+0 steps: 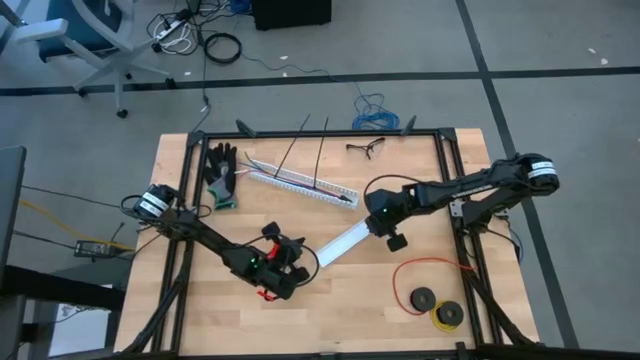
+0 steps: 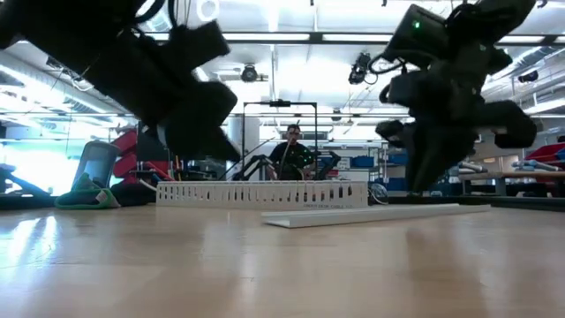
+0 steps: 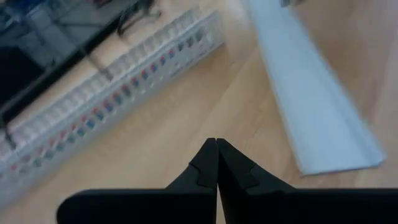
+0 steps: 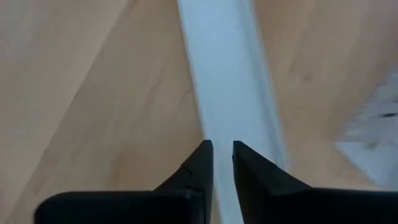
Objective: Ziptie cables
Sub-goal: Close the white cable duct
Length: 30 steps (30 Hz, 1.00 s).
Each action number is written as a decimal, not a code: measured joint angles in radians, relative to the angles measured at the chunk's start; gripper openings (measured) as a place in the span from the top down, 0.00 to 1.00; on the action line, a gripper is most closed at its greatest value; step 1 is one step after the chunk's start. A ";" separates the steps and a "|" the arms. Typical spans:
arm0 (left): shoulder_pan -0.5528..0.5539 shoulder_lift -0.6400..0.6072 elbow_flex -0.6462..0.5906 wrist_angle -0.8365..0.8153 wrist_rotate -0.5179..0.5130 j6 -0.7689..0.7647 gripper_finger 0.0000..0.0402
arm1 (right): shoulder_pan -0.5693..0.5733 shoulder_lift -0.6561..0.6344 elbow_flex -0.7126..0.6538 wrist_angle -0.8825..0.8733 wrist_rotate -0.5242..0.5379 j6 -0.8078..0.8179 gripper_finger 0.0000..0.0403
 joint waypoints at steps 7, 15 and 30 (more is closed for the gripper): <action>-0.001 0.000 0.000 -0.114 0.084 -0.148 0.98 | 0.001 0.128 0.007 0.036 0.018 0.001 0.82; 0.010 0.000 0.000 -0.208 0.180 -0.143 0.98 | 0.002 0.184 0.011 0.071 0.011 0.054 0.98; 0.088 -0.113 -0.297 0.236 0.323 0.019 0.98 | -0.007 -0.138 0.005 0.076 0.012 0.258 1.00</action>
